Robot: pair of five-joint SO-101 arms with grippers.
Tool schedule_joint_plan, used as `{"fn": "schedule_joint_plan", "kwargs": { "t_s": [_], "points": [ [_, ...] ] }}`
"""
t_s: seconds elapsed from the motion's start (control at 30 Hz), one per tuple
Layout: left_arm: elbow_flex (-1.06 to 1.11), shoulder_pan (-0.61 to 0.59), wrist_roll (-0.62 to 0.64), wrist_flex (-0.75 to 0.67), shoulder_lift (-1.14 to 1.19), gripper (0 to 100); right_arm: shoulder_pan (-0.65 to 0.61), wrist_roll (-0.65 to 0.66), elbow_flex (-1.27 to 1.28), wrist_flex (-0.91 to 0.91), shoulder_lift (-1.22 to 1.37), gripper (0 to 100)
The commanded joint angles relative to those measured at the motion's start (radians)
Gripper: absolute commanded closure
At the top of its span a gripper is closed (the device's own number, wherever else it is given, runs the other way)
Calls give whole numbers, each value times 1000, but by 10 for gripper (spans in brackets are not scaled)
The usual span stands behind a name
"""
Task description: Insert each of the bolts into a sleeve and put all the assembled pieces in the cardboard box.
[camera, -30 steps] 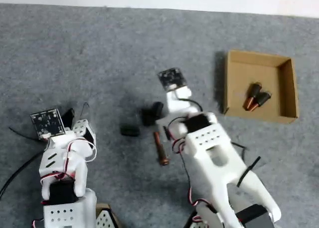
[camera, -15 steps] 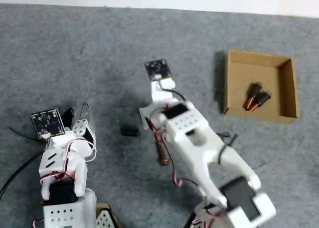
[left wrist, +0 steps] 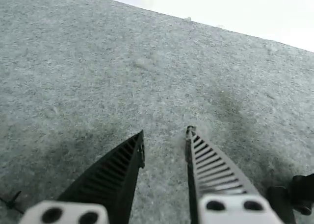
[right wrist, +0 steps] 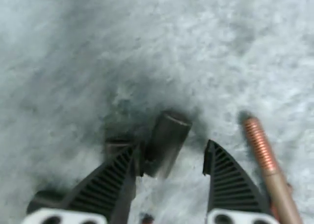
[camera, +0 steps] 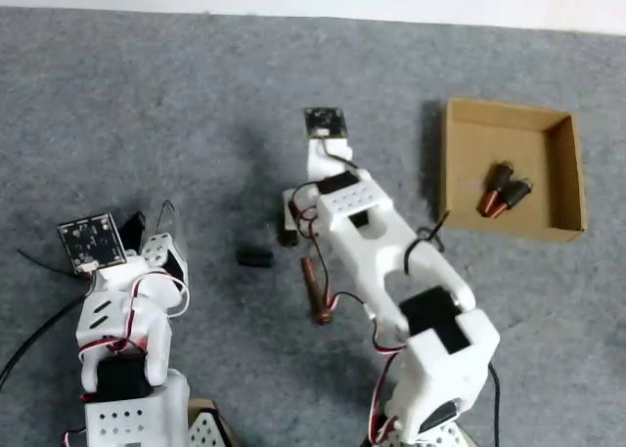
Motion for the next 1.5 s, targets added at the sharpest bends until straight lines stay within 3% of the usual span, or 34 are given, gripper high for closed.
{"fn": "schedule_joint_plan", "kwargs": {
  "t_s": [0.0,0.6,0.7,0.87,1.13,1.2,1.3,1.47],
  "points": [
    [-8,-10,11,-21,-10,864,30,-12,-42,7,5,825],
    [-7,-10,11,-21,-10,864,39,-3,-130,-27,153,825],
    [-7,-10,11,-21,-10,864,39,64,-130,-25,166,825],
    [-5,-10,11,-21,-10,864,35,78,-130,73,165,825],
    [-5,-10,11,-21,-10,864,39,84,-130,77,170,826],
    [-5,-10,11,-21,-10,864,39,86,-128,79,170,858],
    [-5,-10,11,-21,-10,864,42,94,-130,76,171,984],
    [-5,-10,11,-21,-10,864,50,292,-127,81,136,995]
  ]
}}
